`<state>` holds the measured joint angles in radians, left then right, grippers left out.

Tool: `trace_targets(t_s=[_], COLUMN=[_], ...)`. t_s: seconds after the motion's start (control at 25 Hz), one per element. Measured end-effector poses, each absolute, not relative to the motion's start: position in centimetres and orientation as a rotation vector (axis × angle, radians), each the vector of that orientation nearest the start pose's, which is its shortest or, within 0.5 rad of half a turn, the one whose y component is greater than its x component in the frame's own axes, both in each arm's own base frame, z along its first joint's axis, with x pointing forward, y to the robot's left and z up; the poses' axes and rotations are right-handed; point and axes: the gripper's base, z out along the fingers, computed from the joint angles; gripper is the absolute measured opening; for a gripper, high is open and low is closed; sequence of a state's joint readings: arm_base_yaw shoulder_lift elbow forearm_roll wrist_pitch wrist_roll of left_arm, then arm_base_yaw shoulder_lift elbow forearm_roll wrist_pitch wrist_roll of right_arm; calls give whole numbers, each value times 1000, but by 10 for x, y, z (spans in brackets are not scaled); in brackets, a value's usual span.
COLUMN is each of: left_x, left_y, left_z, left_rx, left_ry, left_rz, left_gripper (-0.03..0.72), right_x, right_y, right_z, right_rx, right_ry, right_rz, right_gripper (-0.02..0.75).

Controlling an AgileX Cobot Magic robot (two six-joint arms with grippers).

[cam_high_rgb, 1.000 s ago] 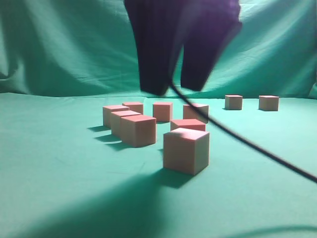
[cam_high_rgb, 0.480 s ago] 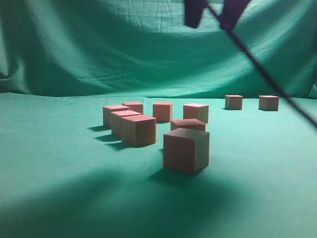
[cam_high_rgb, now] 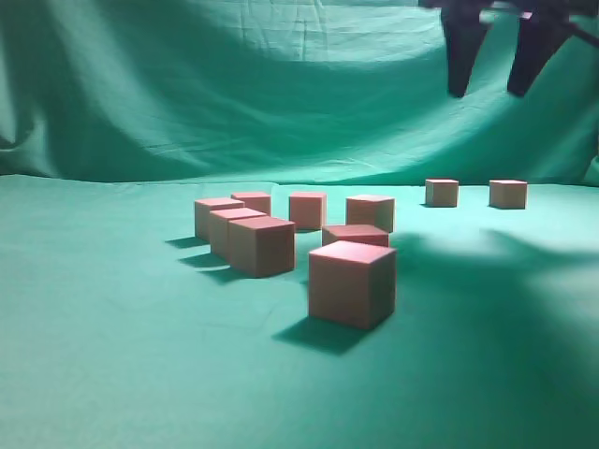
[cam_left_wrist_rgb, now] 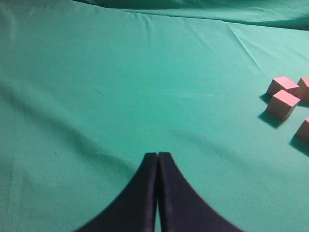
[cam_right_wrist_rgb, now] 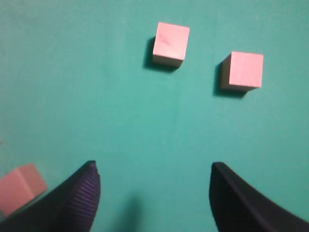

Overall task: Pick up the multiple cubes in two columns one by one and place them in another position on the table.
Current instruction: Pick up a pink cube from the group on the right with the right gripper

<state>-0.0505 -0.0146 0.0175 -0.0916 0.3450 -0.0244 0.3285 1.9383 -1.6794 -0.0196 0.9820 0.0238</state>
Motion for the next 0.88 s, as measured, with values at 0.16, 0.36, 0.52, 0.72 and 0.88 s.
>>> trace_targets(t_s=[0.16,0.36,0.52,0.72,0.88], left_x=[53,53,53,53,53], left_y=[-5,-5,-5,-5,-5], left_z=[177,177,177,177,177], left_rx=[-33,-33,-33,-33,-33], left_ry=[1832,1832,1832,1832,1832], left_rz=[-142,-142,-142,-142,-142], left_gripper=[0,0,0,0,0], right_x=[442,480,496,503,506], right_y=[146,158,161,161,155], right_z=[237,202,184,179,176], right_rx=[-416,-419,-422,-405,-375], right_ry=[2697,2648,2602,2560,2559], right_rz=[74,65,44,43,39], right_gripper=[445,445,445,445,445])
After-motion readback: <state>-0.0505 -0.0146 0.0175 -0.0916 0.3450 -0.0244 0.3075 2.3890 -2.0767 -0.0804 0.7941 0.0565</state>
